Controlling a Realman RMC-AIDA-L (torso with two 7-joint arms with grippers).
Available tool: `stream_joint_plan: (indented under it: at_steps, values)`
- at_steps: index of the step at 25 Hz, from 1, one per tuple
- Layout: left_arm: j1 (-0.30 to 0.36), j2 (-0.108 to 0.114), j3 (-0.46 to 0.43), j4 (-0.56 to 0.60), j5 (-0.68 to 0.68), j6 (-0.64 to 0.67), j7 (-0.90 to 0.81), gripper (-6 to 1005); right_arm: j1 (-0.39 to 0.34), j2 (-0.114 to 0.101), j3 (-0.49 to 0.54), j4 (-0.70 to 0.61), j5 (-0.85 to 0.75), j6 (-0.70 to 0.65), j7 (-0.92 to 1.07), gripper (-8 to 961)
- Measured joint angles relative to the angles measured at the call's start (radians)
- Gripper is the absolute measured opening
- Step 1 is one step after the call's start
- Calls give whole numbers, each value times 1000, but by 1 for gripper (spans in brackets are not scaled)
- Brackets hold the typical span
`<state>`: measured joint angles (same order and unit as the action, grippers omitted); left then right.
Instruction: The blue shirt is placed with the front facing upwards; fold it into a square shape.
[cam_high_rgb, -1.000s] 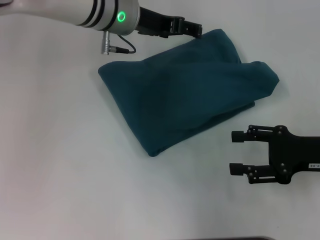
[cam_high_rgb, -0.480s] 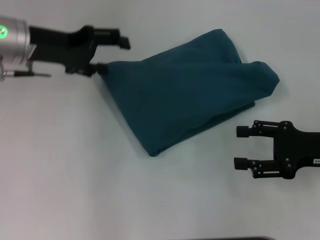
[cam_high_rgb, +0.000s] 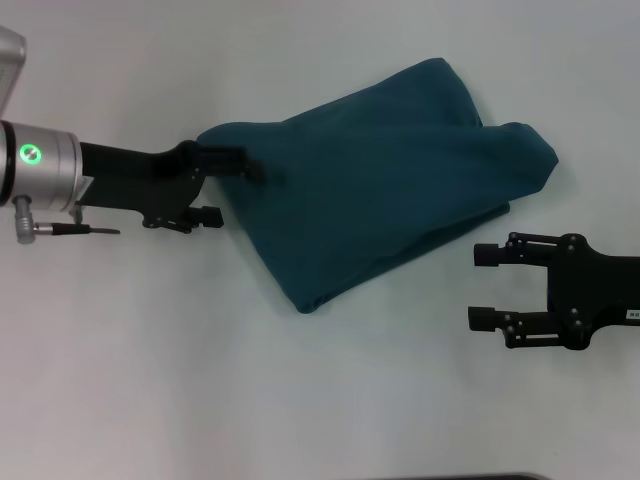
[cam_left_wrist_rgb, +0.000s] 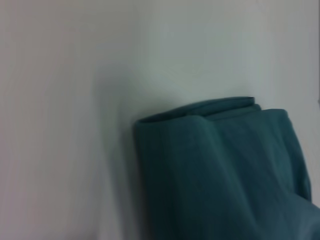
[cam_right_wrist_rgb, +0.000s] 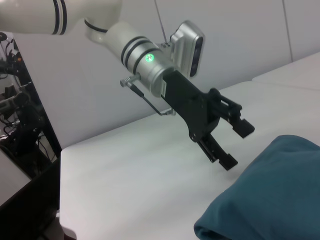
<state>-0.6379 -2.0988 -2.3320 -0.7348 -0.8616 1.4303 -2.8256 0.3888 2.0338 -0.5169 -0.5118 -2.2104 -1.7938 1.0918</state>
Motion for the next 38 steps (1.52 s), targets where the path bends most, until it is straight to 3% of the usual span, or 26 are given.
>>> stream_joint_plan:
  at_steps: [10, 23, 38]
  values:
    - [-7, -18, 33, 59, 8, -77, 20, 934, -2, 1, 2, 1, 0, -5, 3, 824]
    - [-61, -64, 32, 57, 1, -109, 76, 926, -8, 0, 2, 7, 0, -8, -1, 824]
    - [-44, -55, 21, 50, -26, -92, 100, 461, -9, 2, 2, 9, 0, -10, 6, 824]
